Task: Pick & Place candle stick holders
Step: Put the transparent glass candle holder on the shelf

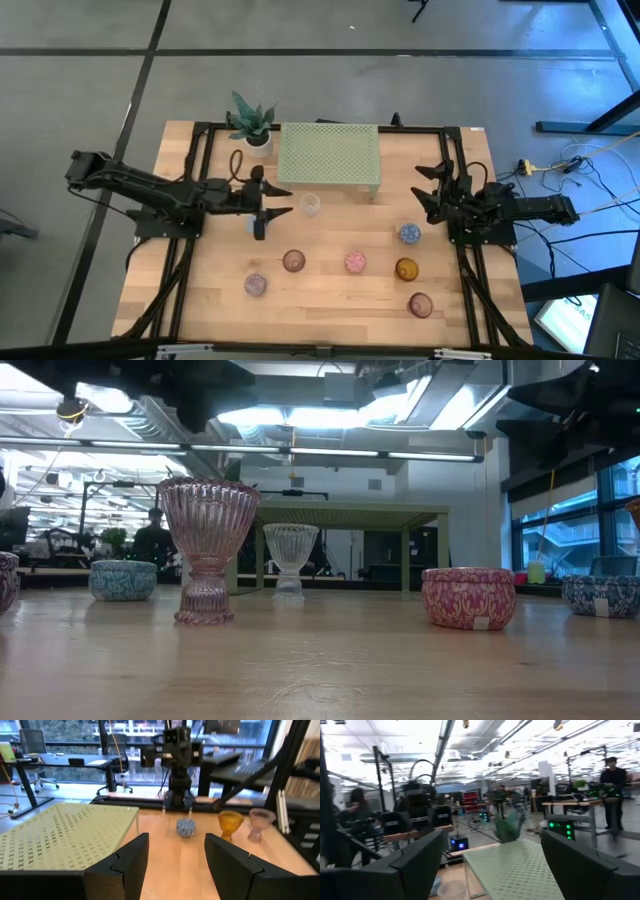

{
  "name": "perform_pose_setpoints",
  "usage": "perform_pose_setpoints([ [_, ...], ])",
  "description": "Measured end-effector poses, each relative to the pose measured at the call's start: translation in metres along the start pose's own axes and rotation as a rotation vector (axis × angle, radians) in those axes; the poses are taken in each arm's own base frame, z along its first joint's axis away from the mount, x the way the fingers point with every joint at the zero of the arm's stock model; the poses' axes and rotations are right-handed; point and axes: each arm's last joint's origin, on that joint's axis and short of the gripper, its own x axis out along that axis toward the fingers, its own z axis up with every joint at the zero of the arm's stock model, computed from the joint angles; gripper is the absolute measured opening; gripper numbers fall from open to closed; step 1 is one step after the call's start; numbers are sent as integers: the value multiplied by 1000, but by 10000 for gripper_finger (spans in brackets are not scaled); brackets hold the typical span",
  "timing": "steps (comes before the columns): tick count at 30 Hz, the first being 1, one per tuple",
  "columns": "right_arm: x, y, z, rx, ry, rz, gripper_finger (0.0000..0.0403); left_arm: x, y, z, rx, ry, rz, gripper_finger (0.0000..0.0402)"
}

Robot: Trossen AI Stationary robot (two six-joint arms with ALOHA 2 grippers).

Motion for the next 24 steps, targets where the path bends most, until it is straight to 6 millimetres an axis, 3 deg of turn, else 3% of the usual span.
perform_pose_setpoints([
  [15, 0, 2, 0, 35, -2, 54, 337, 45, -13, 4, 101, 371, 0, 189],
  [24, 1, 7, 18, 149, -88, 224, 337, 72, -3, -14, 74, 483, -51, 189],
])
